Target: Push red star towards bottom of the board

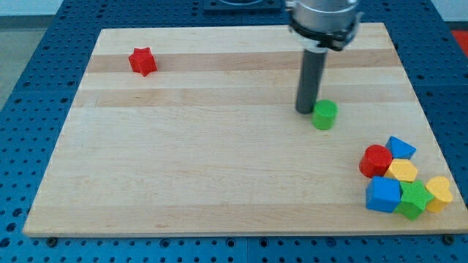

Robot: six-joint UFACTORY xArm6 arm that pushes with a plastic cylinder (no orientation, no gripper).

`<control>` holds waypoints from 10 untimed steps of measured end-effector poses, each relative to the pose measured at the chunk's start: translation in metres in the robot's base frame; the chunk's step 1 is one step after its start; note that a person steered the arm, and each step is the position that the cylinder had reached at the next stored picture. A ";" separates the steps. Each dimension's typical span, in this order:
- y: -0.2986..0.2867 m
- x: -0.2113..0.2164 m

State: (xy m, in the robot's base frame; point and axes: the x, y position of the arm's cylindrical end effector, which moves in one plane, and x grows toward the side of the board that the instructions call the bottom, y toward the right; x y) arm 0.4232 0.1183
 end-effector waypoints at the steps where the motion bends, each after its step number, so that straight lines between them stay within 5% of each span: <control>1: 0.036 0.012; 4: 0.047 0.055; 5: -0.001 0.067; 7: -0.248 0.122; 8: -0.351 0.079; 10: -0.384 -0.102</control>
State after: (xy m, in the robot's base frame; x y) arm 0.3209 -0.2658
